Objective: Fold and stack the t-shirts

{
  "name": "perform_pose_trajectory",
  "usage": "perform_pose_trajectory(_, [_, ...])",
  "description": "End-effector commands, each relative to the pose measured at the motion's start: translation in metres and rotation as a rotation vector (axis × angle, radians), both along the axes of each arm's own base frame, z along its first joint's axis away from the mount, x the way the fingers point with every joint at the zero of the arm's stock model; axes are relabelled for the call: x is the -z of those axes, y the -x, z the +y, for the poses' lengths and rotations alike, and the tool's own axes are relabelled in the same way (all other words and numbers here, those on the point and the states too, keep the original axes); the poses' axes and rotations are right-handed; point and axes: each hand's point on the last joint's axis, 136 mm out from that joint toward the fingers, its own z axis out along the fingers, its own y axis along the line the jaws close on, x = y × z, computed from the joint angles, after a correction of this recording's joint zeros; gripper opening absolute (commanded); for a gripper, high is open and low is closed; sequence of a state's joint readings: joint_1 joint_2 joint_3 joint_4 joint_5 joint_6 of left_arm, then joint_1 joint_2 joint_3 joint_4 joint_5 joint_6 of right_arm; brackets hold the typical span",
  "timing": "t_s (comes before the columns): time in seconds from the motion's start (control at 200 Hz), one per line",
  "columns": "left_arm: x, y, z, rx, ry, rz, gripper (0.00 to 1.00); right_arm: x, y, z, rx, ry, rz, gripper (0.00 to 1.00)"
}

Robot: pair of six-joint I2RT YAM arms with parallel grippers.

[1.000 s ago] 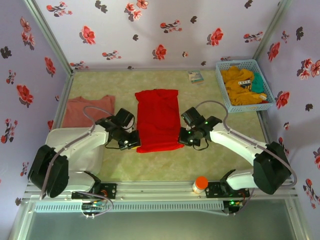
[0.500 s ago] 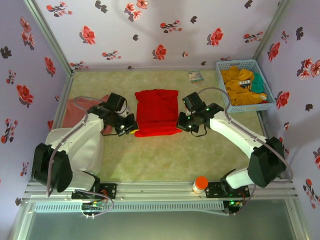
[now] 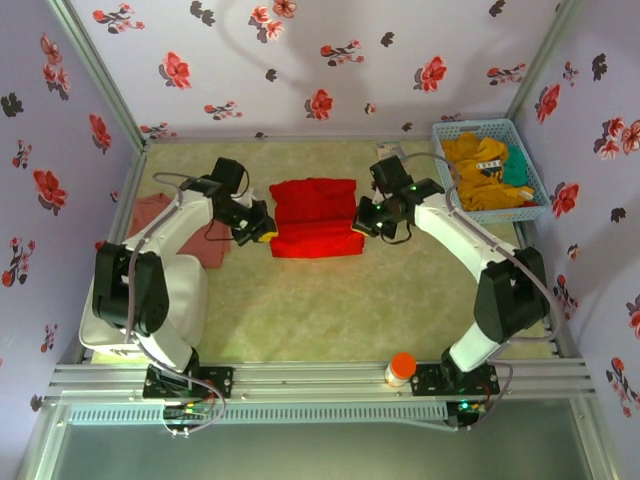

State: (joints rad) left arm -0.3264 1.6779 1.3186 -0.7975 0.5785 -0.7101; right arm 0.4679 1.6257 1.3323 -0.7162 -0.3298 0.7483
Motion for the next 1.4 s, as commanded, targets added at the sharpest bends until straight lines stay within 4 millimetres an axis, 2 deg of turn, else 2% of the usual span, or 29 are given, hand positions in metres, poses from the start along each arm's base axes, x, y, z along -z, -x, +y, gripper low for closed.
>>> perform_pose_trajectory(0.0, [-0.003, -0.008, 0.004, 0.02, 0.006, 0.018, 0.0, -0.009, -0.012, -0.002, -0.013, -0.006, -0.008, 0.0])
perform_pose_trajectory(0.325, [-0.012, -0.052, 0.005, 0.02, 0.02, -0.015, 0.0, -0.013, -0.042, -0.002, 0.005, -0.044, -0.01, 0.0])
perform_pose_trajectory(0.345, [-0.011, -0.049, 0.006, 0.022, 0.014, 0.008, 0.0, -0.013, -0.044, -0.002, 0.005, -0.046, -0.006, 0.0])
perform_pose_trajectory(0.81, [-0.006, -0.094, 0.008, 0.008, 0.035, 0.015, 0.0, -0.001, -0.079, 0.004, 0.017, -0.095, 0.031, 0.0])
perform_pose_trajectory(0.99, [-0.005, -0.092, 0.008, 0.013, 0.037, 0.009, 0.0, -0.005, -0.075, 0.01, 0.027, -0.141, 0.038, 0.0])
perform_pose_trajectory(1.15, [-0.007, -0.085, 0.009, 0.012, 0.05, 0.01, 0.0, -0.009, -0.061, 0.012, 0.031, -0.169, 0.039, 0.0])
perform_pose_trajectory(1.395, [-0.006, -0.07, 0.012, -0.002, 0.056, 0.013, 0.0, 0.0, -0.04, 0.016, 0.043, -0.204, 0.062, 0.0])
